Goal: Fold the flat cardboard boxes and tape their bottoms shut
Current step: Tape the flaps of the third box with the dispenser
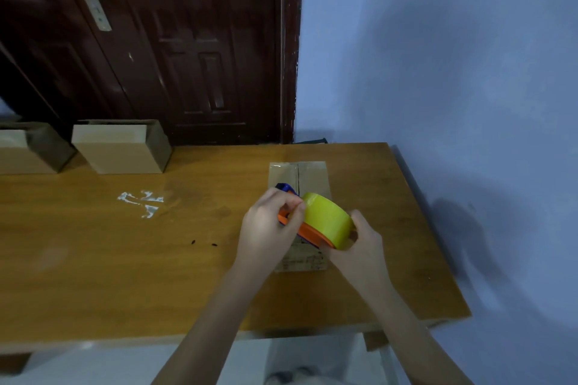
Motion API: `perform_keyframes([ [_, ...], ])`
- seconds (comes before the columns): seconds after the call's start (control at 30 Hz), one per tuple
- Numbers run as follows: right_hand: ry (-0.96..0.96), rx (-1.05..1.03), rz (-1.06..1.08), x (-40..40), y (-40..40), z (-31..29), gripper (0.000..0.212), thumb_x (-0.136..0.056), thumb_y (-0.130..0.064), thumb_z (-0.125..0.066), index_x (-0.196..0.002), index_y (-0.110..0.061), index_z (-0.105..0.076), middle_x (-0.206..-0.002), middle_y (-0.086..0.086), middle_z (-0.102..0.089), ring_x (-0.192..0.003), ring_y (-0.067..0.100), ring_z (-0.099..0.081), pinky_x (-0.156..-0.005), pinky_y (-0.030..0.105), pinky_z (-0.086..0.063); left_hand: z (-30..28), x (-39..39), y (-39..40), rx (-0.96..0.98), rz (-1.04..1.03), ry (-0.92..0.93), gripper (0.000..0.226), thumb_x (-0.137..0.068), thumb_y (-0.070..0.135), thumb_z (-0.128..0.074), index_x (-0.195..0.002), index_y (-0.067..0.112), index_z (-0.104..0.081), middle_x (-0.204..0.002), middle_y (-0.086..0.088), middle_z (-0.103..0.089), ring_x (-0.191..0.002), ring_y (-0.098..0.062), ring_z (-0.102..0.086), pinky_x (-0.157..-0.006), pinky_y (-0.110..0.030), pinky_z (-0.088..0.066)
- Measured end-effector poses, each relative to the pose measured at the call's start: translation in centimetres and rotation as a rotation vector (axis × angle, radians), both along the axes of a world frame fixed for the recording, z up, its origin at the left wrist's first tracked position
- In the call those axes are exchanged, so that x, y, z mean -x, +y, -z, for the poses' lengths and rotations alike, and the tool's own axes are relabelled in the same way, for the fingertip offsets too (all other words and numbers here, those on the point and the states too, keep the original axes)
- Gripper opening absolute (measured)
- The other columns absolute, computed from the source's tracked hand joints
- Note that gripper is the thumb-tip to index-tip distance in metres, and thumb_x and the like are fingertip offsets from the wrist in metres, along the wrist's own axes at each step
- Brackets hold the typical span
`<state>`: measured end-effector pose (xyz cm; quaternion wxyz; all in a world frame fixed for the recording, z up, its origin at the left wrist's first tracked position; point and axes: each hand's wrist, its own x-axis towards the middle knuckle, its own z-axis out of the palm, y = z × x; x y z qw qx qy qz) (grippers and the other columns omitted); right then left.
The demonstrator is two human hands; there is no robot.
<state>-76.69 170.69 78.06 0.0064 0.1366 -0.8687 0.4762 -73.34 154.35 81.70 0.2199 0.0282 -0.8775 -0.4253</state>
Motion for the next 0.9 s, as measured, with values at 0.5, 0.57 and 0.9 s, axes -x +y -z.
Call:
perform_keyframes([
  [0.5,-0.042,-0.035,0.022,-0.3,0.4,-0.7,0.044,-0.066,-0.026,-0.085,-0.093,-0.019,-0.051,-0.087,0.000,-0.060,-0.079,0.014,-0.060,-0.065,0.035,-0.053,0.8,0.6,1.8,0.169,-0.070,-0.009,0.047,-0.084,0.065,-0.046,-0.092,0.019,-0.054,-0.091,0.008,-0.049,-0.084,-0.008,-0.046,-0.062,-0.013,-0.034],
  [0.57,-0.027,-0.032,0.006,-0.6,0.5,-0.8,0.042,-0.067,-0.023,-0.085,-0.091,-0.018,-0.051,-0.086,-0.002,-0.060,-0.078,0.010,-0.059,-0.064,0.032,-0.053,0.7,0.7,1.6,0.133,-0.065,-0.038,0.033,-0.087,0.054,-0.052,-0.088,0.020,-0.054,-0.088,0.007,-0.050,-0.082,-0.009,-0.048,-0.061,-0.015,-0.033],
  [0.9,0.033,-0.043,-0.028,-1.2,1.0,-0.9,0.043,-0.065,-0.024,-0.085,-0.086,-0.020,-0.048,-0.082,-0.001,-0.058,-0.074,0.010,-0.058,-0.059,0.026,-0.050,-0.2,-0.2,1.5,0.376,-0.089,0.010,0.029,-0.094,0.038,-0.052,-0.093,0.010,-0.059,-0.085,0.002,-0.055,-0.074,-0.008,-0.047,-0.055,-0.009,-0.025],
])
